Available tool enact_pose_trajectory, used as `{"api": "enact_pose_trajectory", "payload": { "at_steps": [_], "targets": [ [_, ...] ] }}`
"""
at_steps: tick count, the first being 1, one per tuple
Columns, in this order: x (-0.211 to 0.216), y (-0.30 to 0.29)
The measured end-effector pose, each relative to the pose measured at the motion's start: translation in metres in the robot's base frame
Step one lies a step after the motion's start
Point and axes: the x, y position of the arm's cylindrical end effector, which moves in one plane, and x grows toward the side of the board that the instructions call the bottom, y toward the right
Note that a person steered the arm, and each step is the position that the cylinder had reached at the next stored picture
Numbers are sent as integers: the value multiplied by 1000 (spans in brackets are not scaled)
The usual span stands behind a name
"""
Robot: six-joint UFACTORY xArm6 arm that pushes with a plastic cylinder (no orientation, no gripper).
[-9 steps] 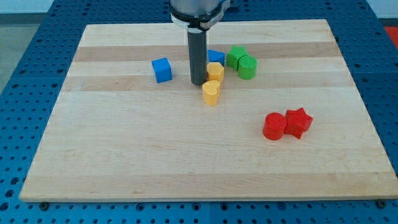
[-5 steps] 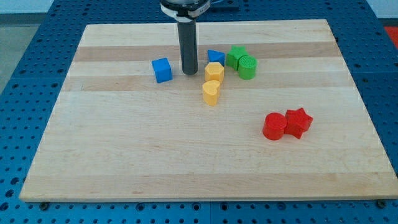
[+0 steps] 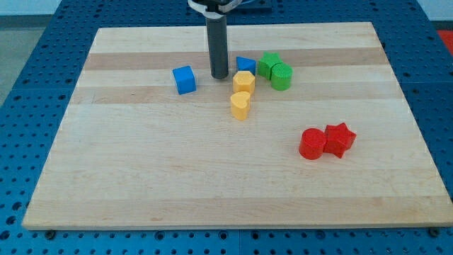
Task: Slightly move the blue triangle towards the right
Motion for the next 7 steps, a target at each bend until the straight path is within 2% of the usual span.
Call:
{"api": "enact_pose_trajectory", "payload": {
  "at_steps": [7],
  "targets": [
    [-3, 11]
  ]
}}
